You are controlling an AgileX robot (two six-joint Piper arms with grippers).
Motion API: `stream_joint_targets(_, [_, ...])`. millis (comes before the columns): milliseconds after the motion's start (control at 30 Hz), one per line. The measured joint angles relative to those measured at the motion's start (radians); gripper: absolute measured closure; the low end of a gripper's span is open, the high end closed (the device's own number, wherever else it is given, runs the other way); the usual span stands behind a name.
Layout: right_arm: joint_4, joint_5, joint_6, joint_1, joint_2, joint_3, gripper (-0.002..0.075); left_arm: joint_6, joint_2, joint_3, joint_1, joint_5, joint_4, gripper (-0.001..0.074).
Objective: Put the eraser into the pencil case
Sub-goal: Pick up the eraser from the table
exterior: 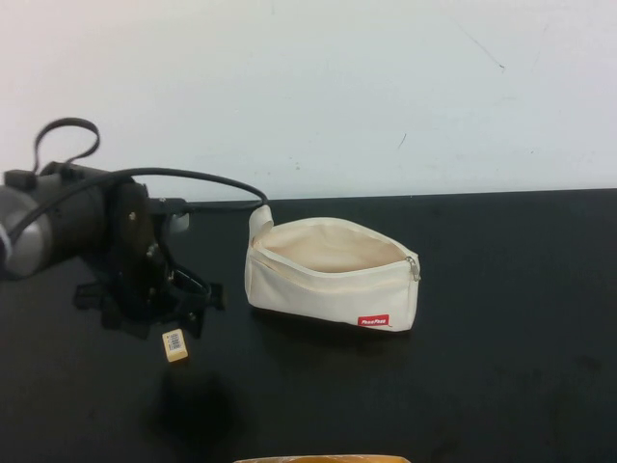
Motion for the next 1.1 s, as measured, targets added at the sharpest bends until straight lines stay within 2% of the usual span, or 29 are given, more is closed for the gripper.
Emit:
stream_joint_targets(400, [0.000,0.000,0.000,0.000,0.000,0.000,0.0726,-0.046,0.122,-0.056,0.000,0.011,0.029,0.0279])
stream_joint_targets(600, [0.000,0.000,0.000,0.000,0.000,0.000,0.0726,-0.046,0.158,-0.081,0.000,0.017,0.051,0.0393])
stream_joint_targets(733, [0.000,0.000,0.000,0.000,0.000,0.000,0.0726,-0.046,0.162,-0.084,0.000,0.020,0.060,0.0542])
stream_joint_targets(767, [0.000,0.000,0.000,0.000,0.000,0.000,0.0726,-0.046,0.162,-0.084,0.000,0.020,0.064,0.0556])
stream_joint_targets(933, [0.000,0.000,0.000,0.000,0.000,0.000,0.0726,-0.046,0.162,-0.086,0.000,0.033,0.098,0.0556])
stream_joint_targets(1100, [0.000,0.000,0.000,0.000,0.000,0.000,0.0726,-0.040,0.162,-0.131,0.000,0.121,0.148,0.0556])
